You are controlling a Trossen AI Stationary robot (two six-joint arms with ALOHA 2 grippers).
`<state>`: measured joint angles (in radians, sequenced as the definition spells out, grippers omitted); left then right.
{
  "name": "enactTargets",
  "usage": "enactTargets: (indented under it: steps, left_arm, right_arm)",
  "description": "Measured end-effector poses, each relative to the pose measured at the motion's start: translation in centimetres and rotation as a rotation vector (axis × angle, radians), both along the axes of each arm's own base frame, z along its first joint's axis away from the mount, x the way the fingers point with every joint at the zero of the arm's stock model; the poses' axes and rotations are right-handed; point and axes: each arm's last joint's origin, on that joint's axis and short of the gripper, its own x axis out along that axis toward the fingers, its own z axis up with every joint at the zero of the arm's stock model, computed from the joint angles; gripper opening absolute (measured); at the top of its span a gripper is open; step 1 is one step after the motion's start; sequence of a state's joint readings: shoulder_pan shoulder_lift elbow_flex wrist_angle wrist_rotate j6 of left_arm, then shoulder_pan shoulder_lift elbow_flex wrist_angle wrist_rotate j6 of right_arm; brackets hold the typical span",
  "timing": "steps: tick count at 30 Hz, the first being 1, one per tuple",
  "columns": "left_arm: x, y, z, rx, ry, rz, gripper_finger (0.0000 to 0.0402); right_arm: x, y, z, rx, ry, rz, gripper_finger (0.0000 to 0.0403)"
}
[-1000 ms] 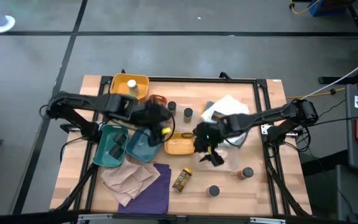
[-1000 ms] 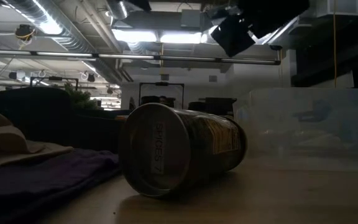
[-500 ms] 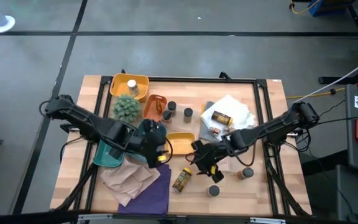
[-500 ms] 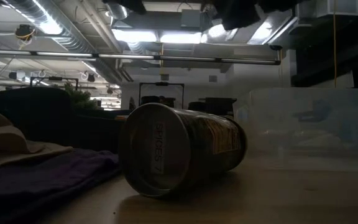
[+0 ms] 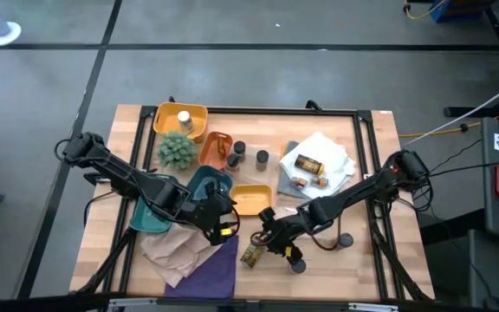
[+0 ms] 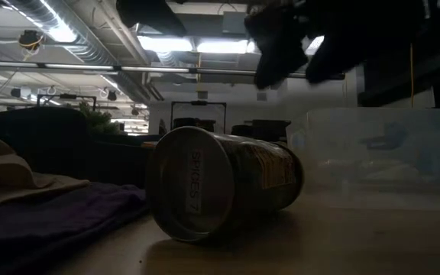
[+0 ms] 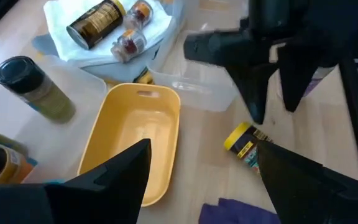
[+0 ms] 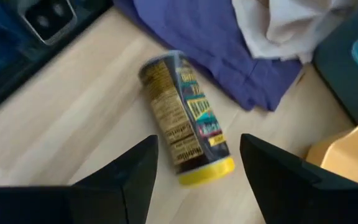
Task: Sort spices by type
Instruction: Put the bottom yellow seasoning bottle into the bottom transparent bin
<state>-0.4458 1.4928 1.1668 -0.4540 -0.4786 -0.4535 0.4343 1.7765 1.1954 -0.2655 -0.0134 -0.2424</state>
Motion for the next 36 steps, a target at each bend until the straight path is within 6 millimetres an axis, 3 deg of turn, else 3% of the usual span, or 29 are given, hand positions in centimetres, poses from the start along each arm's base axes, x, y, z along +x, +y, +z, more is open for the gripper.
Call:
enactTargets:
  steps: [8,13,29,36]
  left_arm:
    - [0.2,-0.1,-0.3,-0.011,0.004,0.013,0.0274]
    - [0.2,-0.1,-0.2,-0.037,-0.011,0.03,0.0274]
    - [0.3,-0.1,-0.1,-0.061,-0.025,0.046,0.0274]
    - [0.3,-0.1,-0.1,-0.079,-0.028,0.061,0.0274]
  right_arm:
    - [1.0,1.2,-2.1,-0.077,0.001,0.034,0.023]
    - [1.7,2.0,-2.4,-0.112,0.006,0.059,0.023]
    - [1.4,1.5,-2.7,-0.216,0.058,-0.001,0.023]
    - [1.5,1.5,-3.8,-0.236,0.081,-0.001,0.023]
